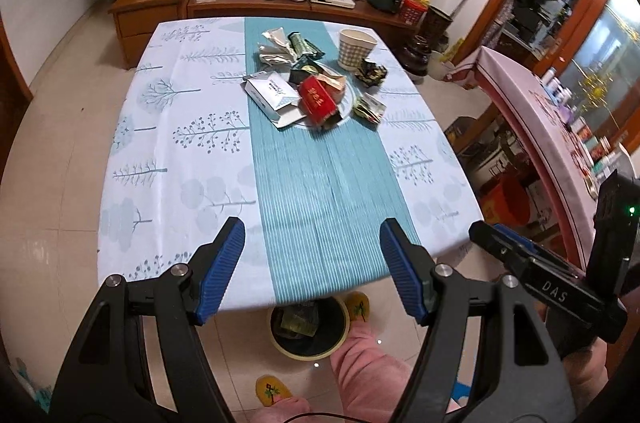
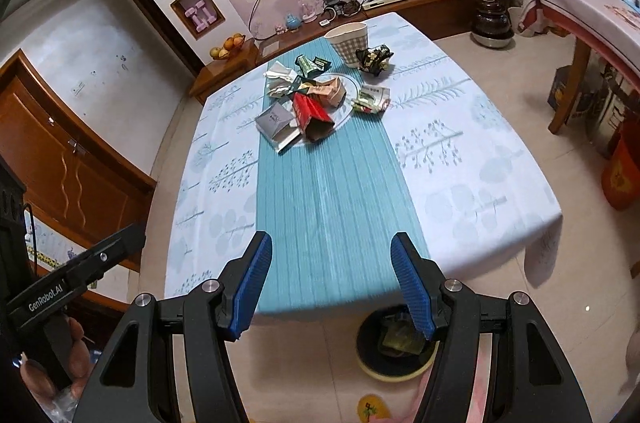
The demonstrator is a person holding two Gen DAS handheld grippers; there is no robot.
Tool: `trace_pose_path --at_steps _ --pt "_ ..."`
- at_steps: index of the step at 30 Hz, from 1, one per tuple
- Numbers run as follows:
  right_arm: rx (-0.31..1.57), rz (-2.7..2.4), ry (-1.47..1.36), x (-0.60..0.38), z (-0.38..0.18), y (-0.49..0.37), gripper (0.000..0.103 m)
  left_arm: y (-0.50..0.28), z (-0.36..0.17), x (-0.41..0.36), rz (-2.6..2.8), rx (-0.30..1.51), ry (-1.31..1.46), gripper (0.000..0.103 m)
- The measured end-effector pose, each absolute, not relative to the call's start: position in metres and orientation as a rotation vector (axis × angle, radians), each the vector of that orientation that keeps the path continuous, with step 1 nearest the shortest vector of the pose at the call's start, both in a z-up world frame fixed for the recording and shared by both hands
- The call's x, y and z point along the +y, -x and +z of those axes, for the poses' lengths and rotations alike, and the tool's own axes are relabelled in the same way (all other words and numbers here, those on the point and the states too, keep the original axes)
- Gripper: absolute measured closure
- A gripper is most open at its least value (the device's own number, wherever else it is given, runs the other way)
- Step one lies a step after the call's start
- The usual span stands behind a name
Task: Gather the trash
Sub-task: 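Move both grippers back over the table toward the remaining trash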
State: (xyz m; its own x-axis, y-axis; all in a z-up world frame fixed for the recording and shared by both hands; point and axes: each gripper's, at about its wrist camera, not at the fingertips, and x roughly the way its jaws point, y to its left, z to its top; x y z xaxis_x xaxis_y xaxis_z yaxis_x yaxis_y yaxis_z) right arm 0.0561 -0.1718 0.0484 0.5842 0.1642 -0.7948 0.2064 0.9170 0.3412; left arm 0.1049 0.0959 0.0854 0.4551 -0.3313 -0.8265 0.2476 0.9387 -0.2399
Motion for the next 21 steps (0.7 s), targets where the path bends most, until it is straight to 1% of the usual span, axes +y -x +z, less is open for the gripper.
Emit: trace_pose_path --at_steps 6,10,15,17,18,19,21 --pt "0.993 0.064 -0.389 -0.214 0.025 -0.141 0.04 -0.163 0.064 0.06 -0.268 1.072 0.126 0.036" --pt "1.037 0.117 -0.36 -0.244 0.014 -0.195 0.04 -0.208 0.048 0.029 -0.23 1.134 0.188 0.036" --pt "1.077 0.201 -0.267 -0.285 -0.004 -0.271 0.04 -0.267 0.023 -0.013 -0.188 1.177 0.219 0.036" --pt "1.085 0.228 -0.221 -0.292 -0.011 -0.293 0.036 -0.289 0.012 -0.027 -0.175 1.197 0.232 0.036" --pt "1.099 0.247 -0.177 -0.296 -0.019 -0.311 0.026 -0.3 0.006 -0.034 -0.167 1.204 0.237 0.036" --pt "1.104 0.265 -0.15 -0.298 -0.025 -0.323 0.023 -0.308 0.002 -0.037 -0.163 1.209 0.242 0.036" --pt "1.104 0.306 -0.108 -0.297 -0.036 -0.342 0.023 -0.327 -0.011 -0.046 -0.146 1.234 0.255 0.036"
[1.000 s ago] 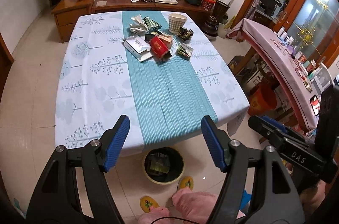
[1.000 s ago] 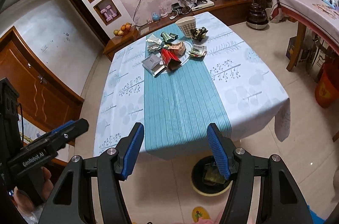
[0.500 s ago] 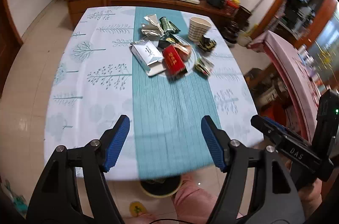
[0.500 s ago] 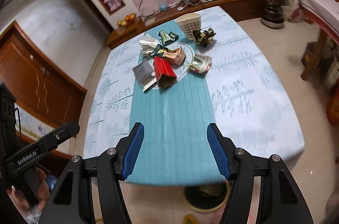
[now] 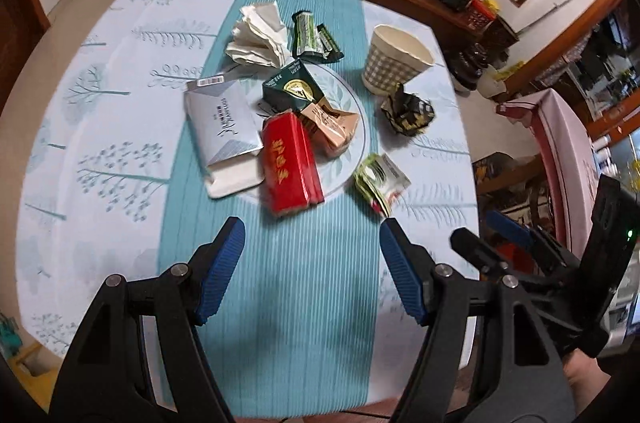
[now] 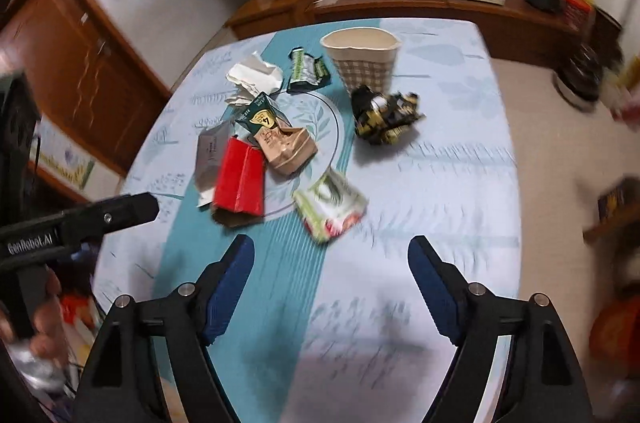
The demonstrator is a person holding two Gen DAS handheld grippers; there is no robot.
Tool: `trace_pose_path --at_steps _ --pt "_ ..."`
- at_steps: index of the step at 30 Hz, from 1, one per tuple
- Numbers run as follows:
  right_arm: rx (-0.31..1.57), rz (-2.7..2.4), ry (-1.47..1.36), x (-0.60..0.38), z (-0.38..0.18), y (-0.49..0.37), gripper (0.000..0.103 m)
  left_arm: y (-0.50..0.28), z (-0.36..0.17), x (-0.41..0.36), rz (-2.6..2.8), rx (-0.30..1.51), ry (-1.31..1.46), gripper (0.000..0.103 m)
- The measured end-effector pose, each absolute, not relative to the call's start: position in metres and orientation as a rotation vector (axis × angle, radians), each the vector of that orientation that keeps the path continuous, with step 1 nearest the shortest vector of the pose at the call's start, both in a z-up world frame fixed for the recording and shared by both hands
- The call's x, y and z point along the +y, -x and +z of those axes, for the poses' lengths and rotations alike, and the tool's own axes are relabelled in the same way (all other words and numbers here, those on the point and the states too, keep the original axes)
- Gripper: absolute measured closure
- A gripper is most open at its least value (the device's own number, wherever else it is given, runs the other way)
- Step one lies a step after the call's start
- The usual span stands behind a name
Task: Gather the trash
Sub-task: 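Move both grippers back over the table toward the remaining trash, then grasp the green-white snack packet with the right gripper while the left grasps the red box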
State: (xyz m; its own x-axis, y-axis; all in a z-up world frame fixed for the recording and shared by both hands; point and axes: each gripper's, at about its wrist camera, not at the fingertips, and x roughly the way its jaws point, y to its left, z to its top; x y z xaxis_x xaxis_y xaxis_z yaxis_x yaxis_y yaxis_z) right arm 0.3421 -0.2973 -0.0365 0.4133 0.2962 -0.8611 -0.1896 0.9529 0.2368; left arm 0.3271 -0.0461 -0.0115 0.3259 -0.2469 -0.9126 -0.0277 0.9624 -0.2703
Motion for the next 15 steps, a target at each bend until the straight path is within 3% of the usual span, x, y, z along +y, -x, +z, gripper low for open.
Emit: trace_pose_path --at_steps 15 --pt "1.161 0.528 0.202 -0.244 -0.125 -0.41 0.02 -0.382 -0.078 -0.047 -0.03 1.373 0.319 0.037"
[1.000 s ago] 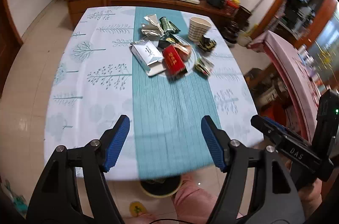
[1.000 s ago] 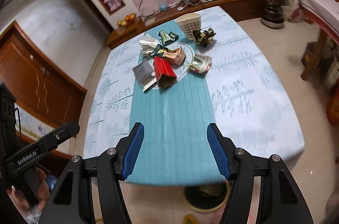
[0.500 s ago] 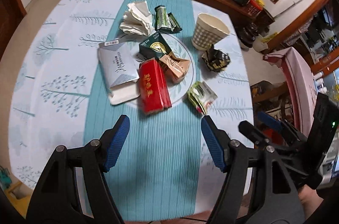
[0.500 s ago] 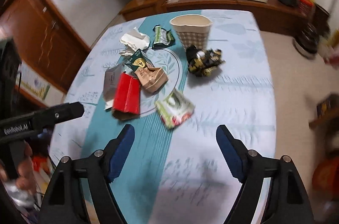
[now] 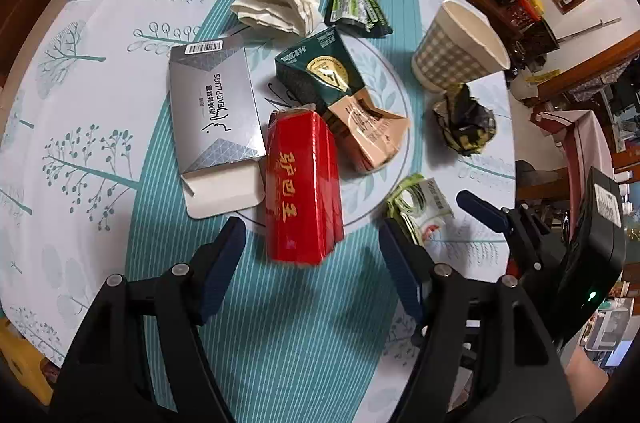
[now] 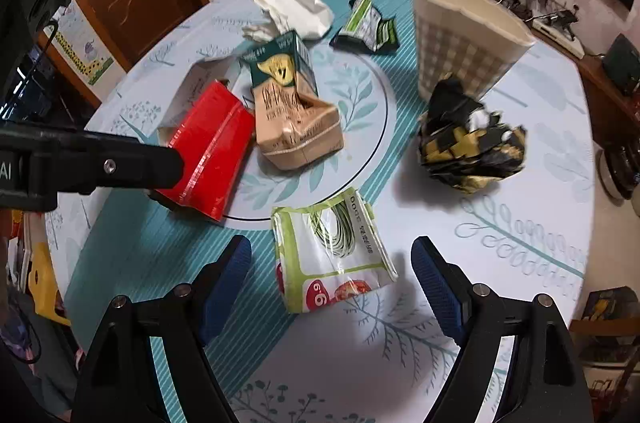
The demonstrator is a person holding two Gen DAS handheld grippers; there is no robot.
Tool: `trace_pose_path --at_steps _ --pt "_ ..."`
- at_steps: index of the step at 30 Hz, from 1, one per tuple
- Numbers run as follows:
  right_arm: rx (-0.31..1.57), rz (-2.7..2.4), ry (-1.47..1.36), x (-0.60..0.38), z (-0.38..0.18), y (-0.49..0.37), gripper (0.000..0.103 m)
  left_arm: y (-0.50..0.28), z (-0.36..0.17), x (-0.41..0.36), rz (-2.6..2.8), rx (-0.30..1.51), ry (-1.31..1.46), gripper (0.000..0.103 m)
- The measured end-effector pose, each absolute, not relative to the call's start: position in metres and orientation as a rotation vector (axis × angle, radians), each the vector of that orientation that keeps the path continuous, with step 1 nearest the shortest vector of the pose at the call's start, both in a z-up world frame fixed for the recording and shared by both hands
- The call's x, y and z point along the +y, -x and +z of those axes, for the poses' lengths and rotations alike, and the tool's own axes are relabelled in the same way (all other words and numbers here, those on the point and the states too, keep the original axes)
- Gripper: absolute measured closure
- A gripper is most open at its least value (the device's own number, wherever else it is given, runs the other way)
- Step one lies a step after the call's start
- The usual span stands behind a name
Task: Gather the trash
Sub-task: 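Grasp the green-white snack packet with the right gripper while the left grasps the red box, then carry the red box and snack packet over the black bin with both grippers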
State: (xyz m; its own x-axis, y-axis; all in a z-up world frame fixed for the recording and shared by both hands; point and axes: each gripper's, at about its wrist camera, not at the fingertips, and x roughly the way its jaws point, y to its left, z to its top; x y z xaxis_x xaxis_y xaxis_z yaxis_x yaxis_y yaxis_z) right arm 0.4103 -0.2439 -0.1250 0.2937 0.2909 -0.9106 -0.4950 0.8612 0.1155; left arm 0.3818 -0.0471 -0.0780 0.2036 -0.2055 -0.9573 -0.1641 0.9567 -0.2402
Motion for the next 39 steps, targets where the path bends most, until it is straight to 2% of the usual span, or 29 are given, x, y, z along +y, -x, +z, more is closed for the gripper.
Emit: trace_pose_path --at_steps 2,6,8,10,11,13,14,21,32,39 --pt "1.176 0.534 0.203 -0.243 -0.133 -0.413 0.021 -0.387 -0.084 -0.047 -0.017 1.383 0.316 0.039" --pt "1.176 0.536 0.208 -0.243 -0.14 -0.417 0.044 -0.396 -0.096 -0.049 0.008 1.409 0.314 0.043" --pt "1.174 0.541 0.212 -0.243 -0.139 -0.418 0.047 -0.399 -0.1 -0.051 0.015 1.42 0.313 0.045" --pt "1.17 0.538 0.195 -0.247 -0.138 -0.42 0.06 -0.401 -0.105 -0.054 0.022 1.432 0.307 0.047" --pt "1.169 0.54 0.181 -0.249 -0.136 -0.421 0.063 -0.402 -0.106 -0.056 0.025 1.437 0.301 0.05" --pt "1.174 0.55 0.143 -0.255 -0.132 -0.422 0.076 -0.405 -0.11 -0.059 0.038 1.447 0.28 0.055" --pt "1.179 0.55 0.129 -0.256 -0.131 -0.423 0.078 -0.406 -0.112 -0.061 0.041 1.453 0.273 0.061" --pt "1.207 0.533 0.054 -0.266 -0.126 -0.421 0.086 -0.407 -0.117 -0.079 0.05 1.444 0.227 0.071" --pt "1.217 0.497 -0.115 -0.286 -0.107 -0.386 0.088 -0.37 -0.088 -0.079 -0.02 1.395 0.286 0.072" --pt "1.2 0.449 -0.191 -0.285 -0.085 -0.343 0.088 -0.321 -0.051 -0.053 -0.099 1.355 0.278 0.072"
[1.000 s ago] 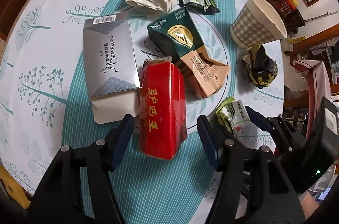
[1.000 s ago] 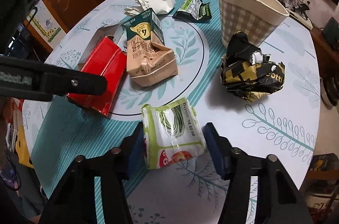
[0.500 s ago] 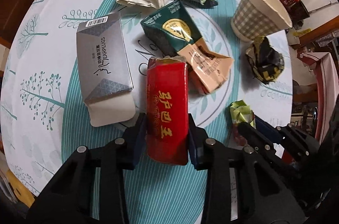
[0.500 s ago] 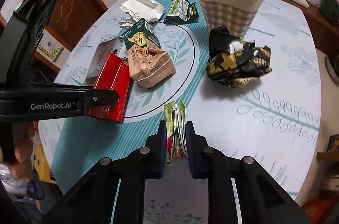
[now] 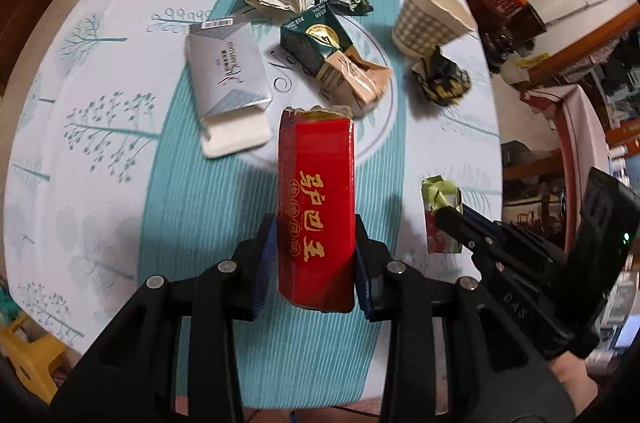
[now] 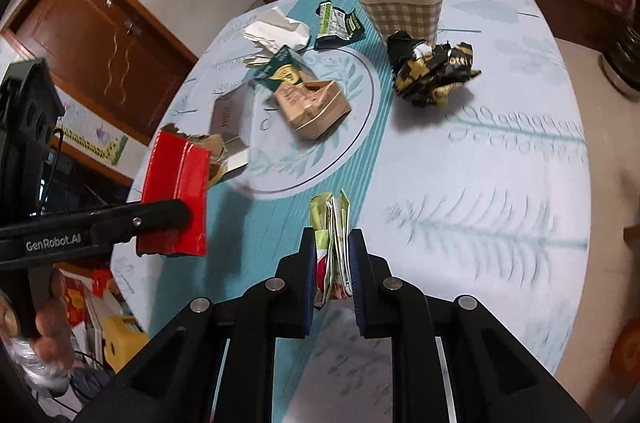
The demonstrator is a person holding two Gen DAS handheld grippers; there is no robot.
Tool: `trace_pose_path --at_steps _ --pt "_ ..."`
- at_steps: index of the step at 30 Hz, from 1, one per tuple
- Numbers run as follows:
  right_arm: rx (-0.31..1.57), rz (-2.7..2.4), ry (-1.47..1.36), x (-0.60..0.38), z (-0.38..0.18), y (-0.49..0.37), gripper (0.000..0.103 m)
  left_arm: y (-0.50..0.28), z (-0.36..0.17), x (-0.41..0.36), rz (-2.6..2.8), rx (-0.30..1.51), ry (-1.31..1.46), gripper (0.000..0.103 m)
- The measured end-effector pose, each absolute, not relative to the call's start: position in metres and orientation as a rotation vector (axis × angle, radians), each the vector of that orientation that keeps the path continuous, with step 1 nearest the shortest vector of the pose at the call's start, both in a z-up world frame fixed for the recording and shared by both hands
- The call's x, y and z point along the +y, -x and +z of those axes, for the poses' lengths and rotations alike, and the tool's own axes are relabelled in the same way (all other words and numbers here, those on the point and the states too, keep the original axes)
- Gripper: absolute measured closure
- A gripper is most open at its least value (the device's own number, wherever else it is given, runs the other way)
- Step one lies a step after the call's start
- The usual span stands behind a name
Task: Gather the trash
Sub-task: 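Carry the red box and snack packet over the black bin with both grippers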
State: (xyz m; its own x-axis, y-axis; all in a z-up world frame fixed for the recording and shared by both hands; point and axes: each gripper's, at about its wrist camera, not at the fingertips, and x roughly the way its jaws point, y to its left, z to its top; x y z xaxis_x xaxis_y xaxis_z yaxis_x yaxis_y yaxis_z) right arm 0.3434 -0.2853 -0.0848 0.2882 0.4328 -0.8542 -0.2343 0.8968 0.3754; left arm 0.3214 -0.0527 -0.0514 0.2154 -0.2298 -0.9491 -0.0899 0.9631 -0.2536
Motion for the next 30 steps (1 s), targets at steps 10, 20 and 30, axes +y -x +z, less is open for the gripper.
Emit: trace_pose_path --at_steps 10,20,30 --pt "1.094 0.301 -0.257 -0.247 -0.03 -0.242 0.088 -0.235 0.009 0.0 -0.306 1.274 0.176 0.072" --pt "1.026 0.133 -0.343 -0.175 0.006 -0.103 0.088 -0.139 0.043 0.046 -0.536 1.184 0.046 0.072" --pt "1.059 0.025 -0.377 -0.129 0.007 0.005 0.088 -0.057 0.034 0.078 -0.662 1.205 -0.037 0.072"
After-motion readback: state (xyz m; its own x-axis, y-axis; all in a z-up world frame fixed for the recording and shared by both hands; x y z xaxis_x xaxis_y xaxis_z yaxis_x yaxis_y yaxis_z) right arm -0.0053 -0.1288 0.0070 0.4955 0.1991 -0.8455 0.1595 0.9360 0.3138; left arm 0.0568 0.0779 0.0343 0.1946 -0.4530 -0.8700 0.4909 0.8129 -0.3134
